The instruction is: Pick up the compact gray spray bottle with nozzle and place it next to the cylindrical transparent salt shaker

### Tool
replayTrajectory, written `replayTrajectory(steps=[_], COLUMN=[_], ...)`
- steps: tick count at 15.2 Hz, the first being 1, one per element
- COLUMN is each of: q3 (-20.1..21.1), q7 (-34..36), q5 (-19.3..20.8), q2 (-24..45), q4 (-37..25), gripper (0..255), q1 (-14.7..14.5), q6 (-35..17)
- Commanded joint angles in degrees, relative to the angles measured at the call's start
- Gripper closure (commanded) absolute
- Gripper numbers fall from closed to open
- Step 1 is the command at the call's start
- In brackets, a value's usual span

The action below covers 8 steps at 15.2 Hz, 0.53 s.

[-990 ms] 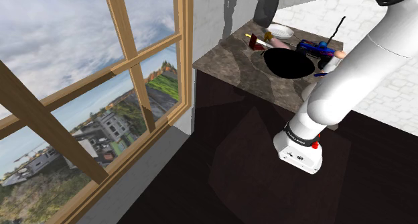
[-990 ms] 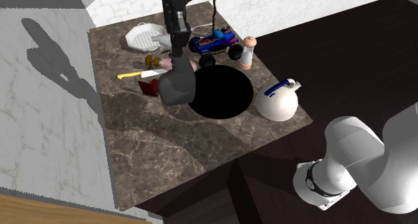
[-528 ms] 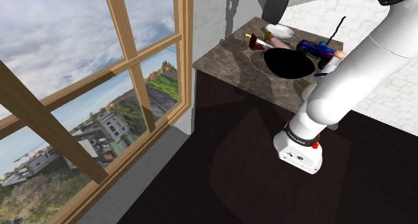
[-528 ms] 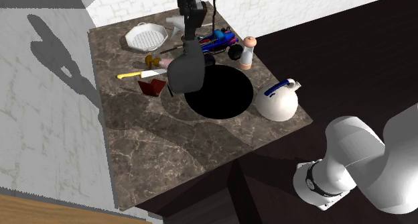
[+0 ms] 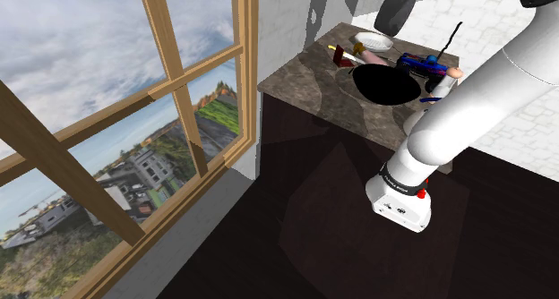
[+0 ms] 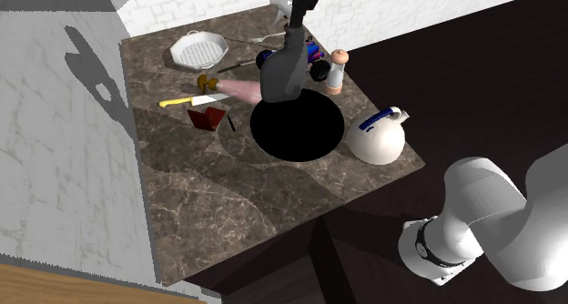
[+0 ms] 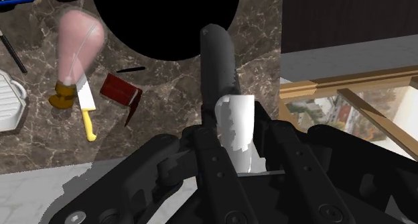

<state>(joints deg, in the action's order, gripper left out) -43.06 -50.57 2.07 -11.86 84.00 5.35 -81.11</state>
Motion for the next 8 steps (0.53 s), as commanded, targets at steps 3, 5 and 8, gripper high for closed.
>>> replayTrajectory(steps=[3,5,8], q3=[-3.8,-6.1,-10.3], q7=[-5.7,-8.8,-13.9], q5=[0.6,0.4,-0.6], q2=[-0.8,-0.5,1.0], q4=[-0.2,-1.1,-2.9], gripper=[255,255,255], q1=[1.8,2.5,3.5], q6=[0.9,1.4,2.3])
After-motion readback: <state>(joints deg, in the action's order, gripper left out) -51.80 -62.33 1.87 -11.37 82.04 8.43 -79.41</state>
